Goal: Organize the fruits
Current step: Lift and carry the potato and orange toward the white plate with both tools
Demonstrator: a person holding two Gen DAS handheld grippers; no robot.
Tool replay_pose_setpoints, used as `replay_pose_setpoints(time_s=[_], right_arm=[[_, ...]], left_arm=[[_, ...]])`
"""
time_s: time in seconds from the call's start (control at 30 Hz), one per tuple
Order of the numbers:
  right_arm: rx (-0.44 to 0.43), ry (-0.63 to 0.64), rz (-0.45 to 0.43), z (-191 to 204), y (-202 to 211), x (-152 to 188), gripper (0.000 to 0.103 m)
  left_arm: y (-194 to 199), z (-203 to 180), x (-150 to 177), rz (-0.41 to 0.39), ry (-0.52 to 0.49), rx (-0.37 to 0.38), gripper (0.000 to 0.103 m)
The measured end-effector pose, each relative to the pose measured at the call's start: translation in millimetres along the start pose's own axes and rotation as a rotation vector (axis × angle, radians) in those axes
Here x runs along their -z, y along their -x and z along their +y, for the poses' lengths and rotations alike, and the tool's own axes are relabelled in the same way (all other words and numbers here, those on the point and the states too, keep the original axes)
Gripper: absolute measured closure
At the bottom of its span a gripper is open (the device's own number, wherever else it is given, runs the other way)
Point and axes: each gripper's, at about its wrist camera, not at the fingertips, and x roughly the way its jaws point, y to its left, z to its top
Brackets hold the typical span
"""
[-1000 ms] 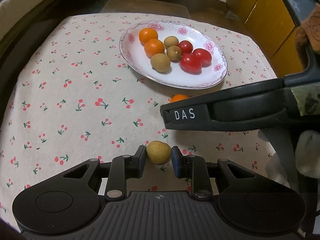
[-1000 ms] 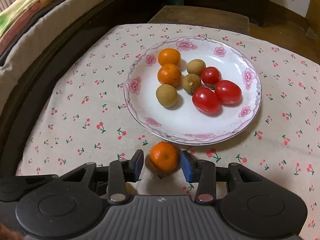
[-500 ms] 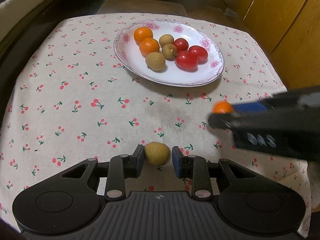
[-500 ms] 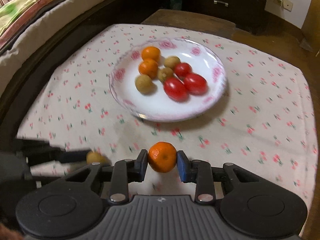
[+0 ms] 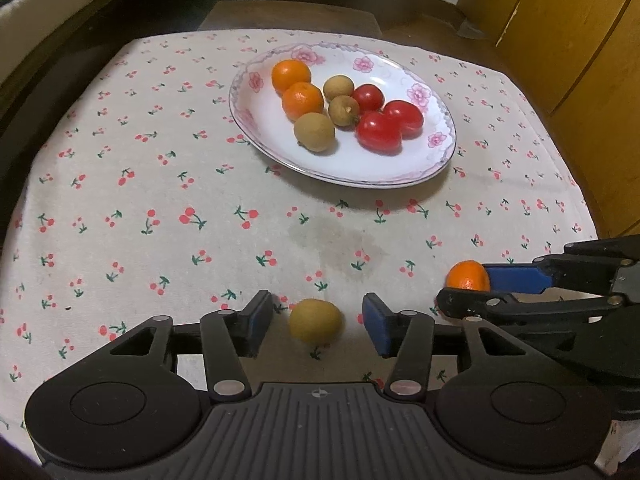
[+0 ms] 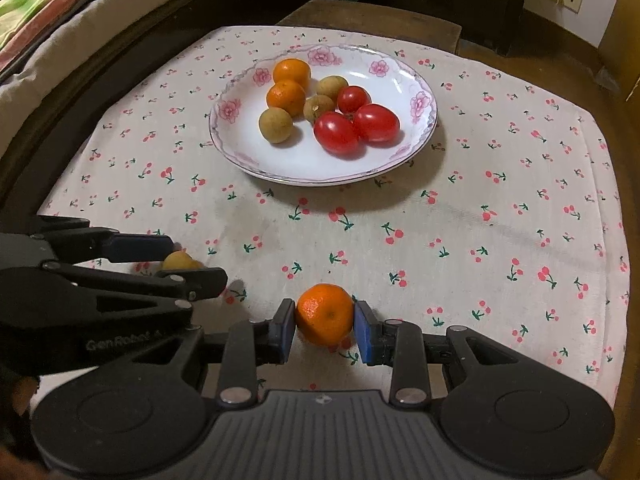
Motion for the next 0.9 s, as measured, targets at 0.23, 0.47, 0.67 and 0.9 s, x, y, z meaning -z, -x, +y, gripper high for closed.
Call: replay_pose_setpoints(time_s=[0.23,0.47,0.67,0.9], right_arm=[[0.003,-0.001,0.005,-1.6,-5.5,-1.0,0.07],[-0.002,-0.003,0.006,-1.6,-6.6,-3.9,0.069],[0.028,0.048,0.0,5.5,-6.9,-3.1,0.07],[0.022,0.07,-0.007,10.6,-1.0,-1.5,0.07]], left_arm=[[-1.4,-0.8,0.9,-0.007,-0.011,-0.008,0.044],[-0.9,-1.7,2.3,-0.008,-0.017,-0.019,0.048],[-1.6,-5.5,2.8,-0.004,-0.039,-0.03,0.059],[1.3,-5.9,3.3,0.004,-0.042,-0.021,0.068]])
